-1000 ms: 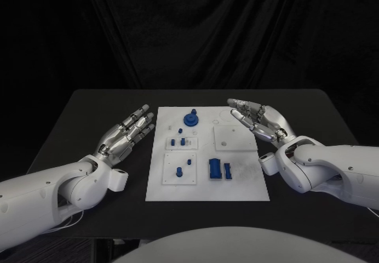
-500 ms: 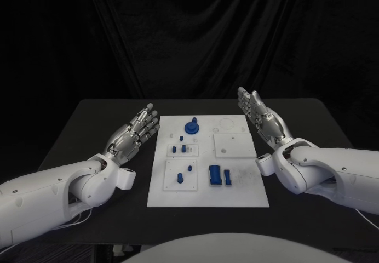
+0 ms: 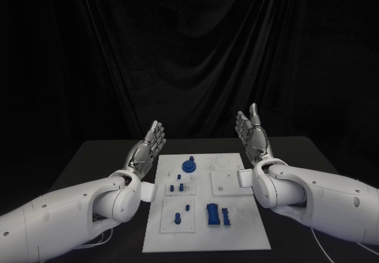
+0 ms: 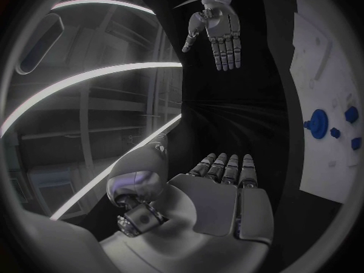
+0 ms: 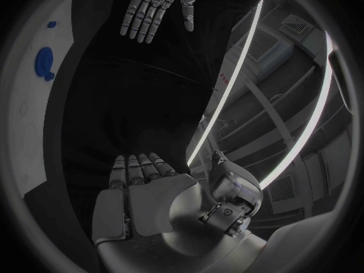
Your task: Assemble the parts on the task board
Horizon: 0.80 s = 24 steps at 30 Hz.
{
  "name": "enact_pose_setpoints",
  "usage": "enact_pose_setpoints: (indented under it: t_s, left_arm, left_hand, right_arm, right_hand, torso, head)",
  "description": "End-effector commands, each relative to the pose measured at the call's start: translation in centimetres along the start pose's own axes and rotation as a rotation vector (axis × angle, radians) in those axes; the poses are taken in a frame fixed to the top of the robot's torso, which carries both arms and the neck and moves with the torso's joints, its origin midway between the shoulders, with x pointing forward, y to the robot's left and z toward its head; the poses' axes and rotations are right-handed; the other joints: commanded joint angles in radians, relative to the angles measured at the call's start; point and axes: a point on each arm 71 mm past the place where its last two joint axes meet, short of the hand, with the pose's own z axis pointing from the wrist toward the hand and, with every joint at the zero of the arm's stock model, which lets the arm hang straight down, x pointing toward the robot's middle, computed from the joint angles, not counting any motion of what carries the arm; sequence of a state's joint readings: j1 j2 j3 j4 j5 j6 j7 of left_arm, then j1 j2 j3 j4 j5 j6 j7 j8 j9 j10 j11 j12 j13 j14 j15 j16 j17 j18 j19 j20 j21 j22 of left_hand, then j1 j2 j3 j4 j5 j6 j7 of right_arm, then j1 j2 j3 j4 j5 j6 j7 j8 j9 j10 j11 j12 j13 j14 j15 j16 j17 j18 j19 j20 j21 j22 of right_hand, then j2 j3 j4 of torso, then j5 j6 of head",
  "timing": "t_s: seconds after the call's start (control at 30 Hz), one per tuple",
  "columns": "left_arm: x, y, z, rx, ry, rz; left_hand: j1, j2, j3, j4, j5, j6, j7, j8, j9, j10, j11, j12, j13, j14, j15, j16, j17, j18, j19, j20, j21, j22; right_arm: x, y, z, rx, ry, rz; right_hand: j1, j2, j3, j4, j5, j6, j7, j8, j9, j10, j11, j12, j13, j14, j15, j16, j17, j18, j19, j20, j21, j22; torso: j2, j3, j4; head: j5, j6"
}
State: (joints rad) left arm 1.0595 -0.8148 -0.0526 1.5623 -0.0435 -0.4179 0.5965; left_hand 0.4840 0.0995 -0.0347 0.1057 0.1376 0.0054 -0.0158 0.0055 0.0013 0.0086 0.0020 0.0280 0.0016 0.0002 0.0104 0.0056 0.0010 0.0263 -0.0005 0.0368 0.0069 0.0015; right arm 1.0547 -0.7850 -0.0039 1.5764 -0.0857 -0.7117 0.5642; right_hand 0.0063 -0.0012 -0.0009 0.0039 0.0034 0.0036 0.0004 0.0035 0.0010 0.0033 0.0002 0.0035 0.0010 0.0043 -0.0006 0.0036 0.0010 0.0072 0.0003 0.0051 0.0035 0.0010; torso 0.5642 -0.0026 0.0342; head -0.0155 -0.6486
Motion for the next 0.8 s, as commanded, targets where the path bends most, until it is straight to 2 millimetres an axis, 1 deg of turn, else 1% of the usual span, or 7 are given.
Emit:
enact_pose_setpoints:
  t_s: [0.03,0.07,0.13,0.23,0.27,0.57,0.8]
  left_arm:
    - [-0.74,0.11,0.16,-0.054,-0.193,0.083]
    - [-0.66,-0.07,0.32,-0.056,-0.219,0.090]
    - [-0.59,-0.27,0.50,-0.059,-0.248,0.096]
    - [-0.50,-0.49,0.68,-0.062,-0.279,0.103]
    - [-0.48,-0.54,0.72,-0.063,-0.286,0.105]
    - [-0.45,-0.63,0.79,-0.065,-0.299,0.107]
    - [-0.45,-0.63,0.79,-0.065,-0.299,0.107]
  left_hand:
    - [-0.154,-0.100,0.035,-0.034,-0.044,-0.005,0.016,-0.005,-0.001,-0.009,-0.002,-0.028,-0.002,0.000,-0.010,-0.006,-0.001,-0.026,0.001,-0.037,-0.007,-0.002]
    - [-0.172,-0.100,0.035,-0.106,-0.049,-0.005,0.016,-0.005,-0.001,-0.009,-0.002,-0.028,-0.002,0.000,-0.010,-0.006,-0.001,-0.026,0.001,-0.037,-0.007,-0.002]
    - [-0.197,-0.100,0.035,-0.106,-0.056,-0.005,0.016,-0.005,-0.001,-0.009,-0.002,-0.028,-0.002,0.000,-0.010,-0.006,-0.001,-0.026,0.001,-0.037,-0.007,-0.002]
    - [-0.227,-0.100,0.035,-0.106,-0.065,-0.005,0.016,-0.005,-0.001,-0.009,-0.002,-0.028,-0.002,0.000,-0.010,-0.006,-0.001,-0.026,0.001,-0.037,-0.007,-0.002]
    - [-0.238,-0.100,0.035,-0.106,-0.138,-0.005,0.016,-0.005,-0.001,-0.009,-0.002,-0.028,-0.002,0.000,-0.010,-0.006,-0.001,-0.026,0.001,-0.037,-0.007,-0.002]
    - [-0.317,-0.100,0.035,-0.106,-0.138,-0.005,0.016,-0.005,-0.001,-0.009,-0.002,-0.028,-0.002,0.000,-0.010,-0.006,-0.001,-0.026,0.001,-0.037,-0.007,-0.002]
    - [-0.360,-0.100,0.035,-0.106,-0.138,-0.005,0.016,-0.005,-0.001,-0.009,-0.002,-0.028,-0.002,0.000,-0.010,-0.006,-0.001,-0.026,0.001,-0.037,-0.007,-0.002]
  right_arm:
    - [-0.52,-0.88,0.00,0.104,-0.085,0.026]
    - [-0.52,-0.88,0.00,0.104,-0.085,0.026]
    - [-0.52,-0.88,0.00,0.104,-0.085,0.026]
    - [-0.52,-0.88,0.00,0.104,-0.085,0.026]
    - [-0.52,-0.88,0.00,0.104,-0.085,0.026]
    - [-0.52,-0.88,0.00,0.104,-0.085,0.026]
    - [-0.52,-0.88,0.00,0.104,-0.085,0.026]
  right_hand:
    - [-0.006,0.001,0.001,-0.004,-0.003,-0.004,0.000,-0.004,-0.001,-0.003,0.000,-0.004,-0.001,-0.004,0.001,-0.004,-0.001,-0.007,0.000,-0.005,-0.004,-0.001]
    - [-0.006,0.001,0.001,-0.004,-0.003,-0.004,0.000,-0.004,-0.001,-0.003,0.000,-0.004,-0.001,-0.004,0.001,-0.004,-0.001,-0.007,0.000,-0.005,-0.004,-0.001]
    - [-0.006,0.001,0.001,-0.004,-0.003,-0.004,0.000,-0.004,-0.001,-0.003,0.000,-0.004,-0.001,-0.004,0.001,-0.004,-0.001,-0.007,0.000,-0.005,-0.004,-0.001]
    - [-0.006,0.001,0.001,-0.004,-0.003,-0.004,0.000,-0.004,-0.001,-0.003,0.000,-0.004,-0.001,-0.004,0.001,-0.004,-0.001,-0.007,0.000,-0.005,-0.004,-0.001]
    - [-0.006,0.001,0.001,-0.004,-0.003,-0.004,0.000,-0.004,-0.001,-0.003,0.000,-0.004,-0.001,-0.004,0.001,-0.004,-0.001,-0.007,0.000,-0.005,-0.004,-0.001]
    - [-0.006,0.001,0.001,-0.004,-0.003,-0.004,0.000,-0.004,-0.001,-0.003,0.000,-0.004,-0.001,-0.004,0.001,-0.004,-0.001,-0.007,0.000,-0.005,-0.004,-0.001]
    - [-0.006,0.001,0.001,-0.004,-0.003,-0.004,0.000,-0.004,-0.001,-0.003,0.000,-0.004,-0.001,-0.004,0.001,-0.004,-0.001,-0.007,0.000,-0.005,-0.004,-0.001]
  torso:
    - [-0.016,0.0021,-0.0275]
    - [-0.018,0.0023,-0.0307]
    - [-0.019,0.0025,-0.0333]
    - [-0.020,0.0026,-0.0342]
    - [-0.020,0.0026,-0.0342]
    - [-0.020,0.0026,-0.0342]
    - [-0.020,0.0026,-0.0342]
  head:
    - [0.011,0.034]
    - [0.013,0.041]
    - [0.015,0.047]
    - [0.016,0.049]
    - [0.016,0.049]
    - [0.016,0.049]
    - [0.016,0.049]
